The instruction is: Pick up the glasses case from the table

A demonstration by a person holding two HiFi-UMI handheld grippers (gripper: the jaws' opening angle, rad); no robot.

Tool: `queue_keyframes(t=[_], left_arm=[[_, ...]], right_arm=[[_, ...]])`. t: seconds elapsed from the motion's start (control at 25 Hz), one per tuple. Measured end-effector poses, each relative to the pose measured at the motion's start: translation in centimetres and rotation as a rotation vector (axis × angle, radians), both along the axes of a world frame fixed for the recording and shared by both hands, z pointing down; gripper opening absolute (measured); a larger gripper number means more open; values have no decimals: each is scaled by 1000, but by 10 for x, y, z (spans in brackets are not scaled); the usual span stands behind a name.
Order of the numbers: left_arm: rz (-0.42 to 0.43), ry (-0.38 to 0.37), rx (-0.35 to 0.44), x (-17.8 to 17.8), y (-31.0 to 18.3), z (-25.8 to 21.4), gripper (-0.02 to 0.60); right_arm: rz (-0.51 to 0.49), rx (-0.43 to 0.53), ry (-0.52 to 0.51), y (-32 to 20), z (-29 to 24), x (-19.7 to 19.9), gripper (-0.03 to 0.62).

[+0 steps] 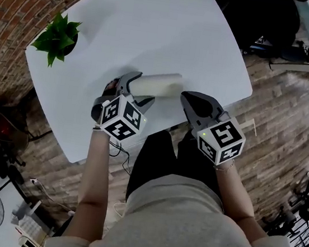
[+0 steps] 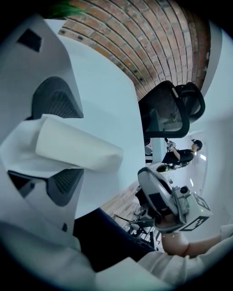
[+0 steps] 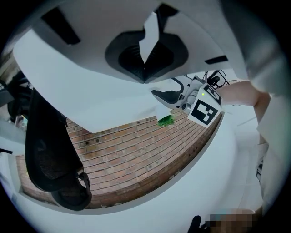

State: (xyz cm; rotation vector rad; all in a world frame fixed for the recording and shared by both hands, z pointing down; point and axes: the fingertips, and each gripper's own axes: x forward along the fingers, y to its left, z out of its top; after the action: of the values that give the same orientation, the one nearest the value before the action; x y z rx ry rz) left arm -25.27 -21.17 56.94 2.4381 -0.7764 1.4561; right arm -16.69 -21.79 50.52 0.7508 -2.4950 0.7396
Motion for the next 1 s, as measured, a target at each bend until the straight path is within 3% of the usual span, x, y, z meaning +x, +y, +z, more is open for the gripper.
queue_keyframes(t=[0.24, 0.84, 1.0], left_arm=[[135, 14, -107, 8, 5, 14, 325], [197, 45, -151, 13, -1, 20, 324], [210, 50, -142, 14, -2, 18, 300]], right_arm=[[10, -9, 21, 1, 8, 2, -2], [37, -21, 26, 0, 13, 8, -2], [48, -19, 35, -2, 14, 10, -2]])
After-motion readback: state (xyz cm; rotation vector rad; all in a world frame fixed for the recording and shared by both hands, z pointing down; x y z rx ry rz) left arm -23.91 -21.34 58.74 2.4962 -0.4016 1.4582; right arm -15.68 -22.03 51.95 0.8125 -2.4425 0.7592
